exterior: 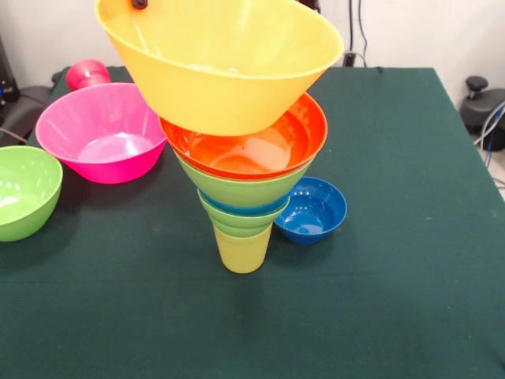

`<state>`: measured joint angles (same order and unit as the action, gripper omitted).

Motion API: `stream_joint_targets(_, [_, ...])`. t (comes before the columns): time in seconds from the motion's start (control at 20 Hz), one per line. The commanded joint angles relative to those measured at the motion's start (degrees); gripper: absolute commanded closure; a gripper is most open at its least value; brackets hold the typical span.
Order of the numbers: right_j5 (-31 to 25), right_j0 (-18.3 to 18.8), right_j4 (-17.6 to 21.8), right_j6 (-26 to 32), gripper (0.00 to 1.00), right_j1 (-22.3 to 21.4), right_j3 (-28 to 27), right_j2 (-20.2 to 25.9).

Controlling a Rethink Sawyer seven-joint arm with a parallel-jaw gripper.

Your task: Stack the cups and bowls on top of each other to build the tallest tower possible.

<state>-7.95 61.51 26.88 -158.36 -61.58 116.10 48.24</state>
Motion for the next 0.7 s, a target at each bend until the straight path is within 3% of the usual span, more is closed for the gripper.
stream_joint_targets(0.05, [2.89, -2.43, 3.54, 2.75, 1.00, 2.26, 3.00, 0.70])
stream_joint_targets(0.7, [4.16, -1.56, 3.46, 2.53, 1.00, 3.17, 3.39, 1.75])
